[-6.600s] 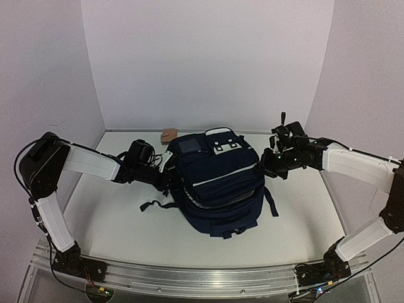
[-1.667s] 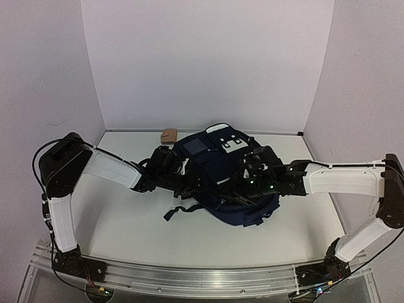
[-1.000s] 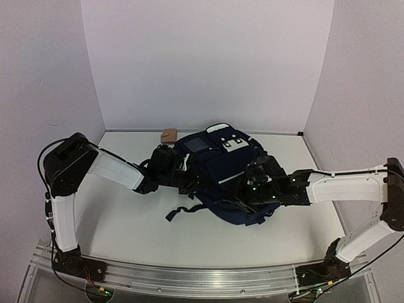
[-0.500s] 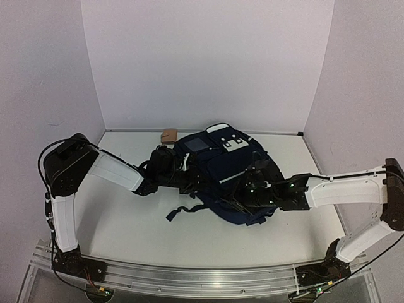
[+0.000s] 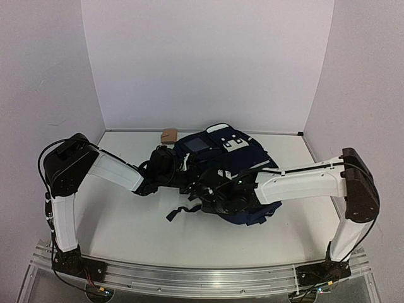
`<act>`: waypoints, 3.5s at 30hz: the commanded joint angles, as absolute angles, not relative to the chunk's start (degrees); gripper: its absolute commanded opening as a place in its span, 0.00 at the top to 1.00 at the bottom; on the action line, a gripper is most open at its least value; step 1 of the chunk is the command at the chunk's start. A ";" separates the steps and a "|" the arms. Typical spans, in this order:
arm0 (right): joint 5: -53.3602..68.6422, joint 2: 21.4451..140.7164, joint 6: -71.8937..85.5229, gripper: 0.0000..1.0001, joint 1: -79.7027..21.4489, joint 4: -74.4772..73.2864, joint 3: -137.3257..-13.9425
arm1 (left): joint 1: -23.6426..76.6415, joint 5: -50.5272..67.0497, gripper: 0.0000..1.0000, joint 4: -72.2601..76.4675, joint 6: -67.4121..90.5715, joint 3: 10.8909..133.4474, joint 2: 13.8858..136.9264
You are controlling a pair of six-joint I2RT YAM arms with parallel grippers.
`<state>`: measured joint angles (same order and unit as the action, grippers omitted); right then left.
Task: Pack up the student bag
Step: Zip the student bag at the center of the board.
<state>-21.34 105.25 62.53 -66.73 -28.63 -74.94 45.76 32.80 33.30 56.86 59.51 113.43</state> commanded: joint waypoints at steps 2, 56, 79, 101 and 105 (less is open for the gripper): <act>-34.06 110.41 62.65 0.60 -69.21 -45.60 -83.83 | 46.66 35.47 1.00 41.30 55.45 60.57 109.28; -34.81 109.00 60.84 1.00 -66.87 -52.53 -85.96 | 41.50 32.94 1.00 36.16 57.42 58.44 108.34; -28.75 93.37 66.52 1.00 -66.52 -47.17 -69.71 | 34.93 31.02 1.00 31.51 55.42 50.72 101.95; -11.03 81.61 43.80 1.00 -47.78 -7.81 -51.61 | 26.04 29.69 0.83 7.08 38.69 42.49 85.27; 1.25 82.01 39.18 1.00 -47.78 0.99 -50.62 | 27.79 25.70 0.47 -4.29 30.37 48.23 81.18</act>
<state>-1.84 84.55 46.97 -50.84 -2.08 -52.44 29.58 34.71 9.86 41.56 41.88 86.44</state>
